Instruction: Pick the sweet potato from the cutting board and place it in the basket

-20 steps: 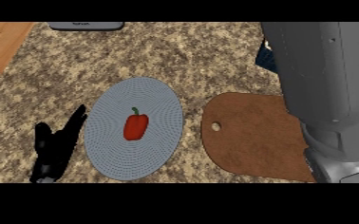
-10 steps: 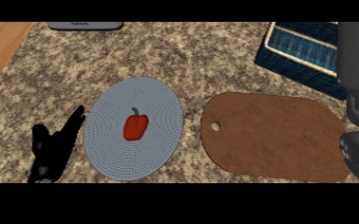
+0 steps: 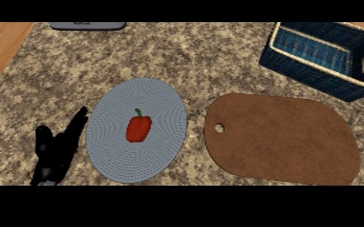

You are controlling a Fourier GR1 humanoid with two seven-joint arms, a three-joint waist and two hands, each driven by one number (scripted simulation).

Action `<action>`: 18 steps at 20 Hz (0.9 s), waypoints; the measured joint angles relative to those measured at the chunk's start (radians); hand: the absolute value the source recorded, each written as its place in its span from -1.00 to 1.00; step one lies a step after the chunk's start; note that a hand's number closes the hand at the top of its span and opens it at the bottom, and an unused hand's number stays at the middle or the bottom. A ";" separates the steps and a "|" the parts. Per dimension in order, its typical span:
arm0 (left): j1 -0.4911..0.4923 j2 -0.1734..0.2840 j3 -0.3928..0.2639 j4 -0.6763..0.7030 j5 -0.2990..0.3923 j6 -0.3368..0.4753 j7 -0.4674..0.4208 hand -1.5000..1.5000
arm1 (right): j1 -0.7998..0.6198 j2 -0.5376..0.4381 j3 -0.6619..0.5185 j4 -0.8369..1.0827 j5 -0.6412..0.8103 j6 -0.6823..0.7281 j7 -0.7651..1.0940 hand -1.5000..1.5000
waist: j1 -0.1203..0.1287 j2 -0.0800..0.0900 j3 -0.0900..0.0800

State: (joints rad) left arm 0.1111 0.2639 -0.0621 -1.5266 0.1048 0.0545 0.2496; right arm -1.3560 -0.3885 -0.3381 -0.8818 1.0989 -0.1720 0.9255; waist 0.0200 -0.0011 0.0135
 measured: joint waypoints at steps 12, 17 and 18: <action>0.008 -0.009 0.012 0.003 -0.006 -0.010 -0.010 0.00 | 0.104 -0.023 -0.144 0.093 -0.166 -0.199 -0.189 1.00 | -0.001 -0.001 0.001; 0.009 -0.020 0.010 0.000 -0.020 0.000 -0.010 0.00 | 0.155 -0.038 -0.155 0.141 -0.176 -0.245 -0.234 1.00 | -0.003 -0.001 0.001; 0.011 -0.019 0.012 0.000 -0.019 -0.002 -0.008 0.00 | 0.170 -0.041 -0.146 0.149 -0.152 -0.260 -0.212 1.00 | -0.005 -0.002 0.002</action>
State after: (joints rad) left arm 0.1222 0.2453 -0.0499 -1.5271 0.0862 0.0526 0.2413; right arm -1.1864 -0.4292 -0.4838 -0.7328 0.9469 -0.4318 0.7132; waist 0.0146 -0.0032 0.0152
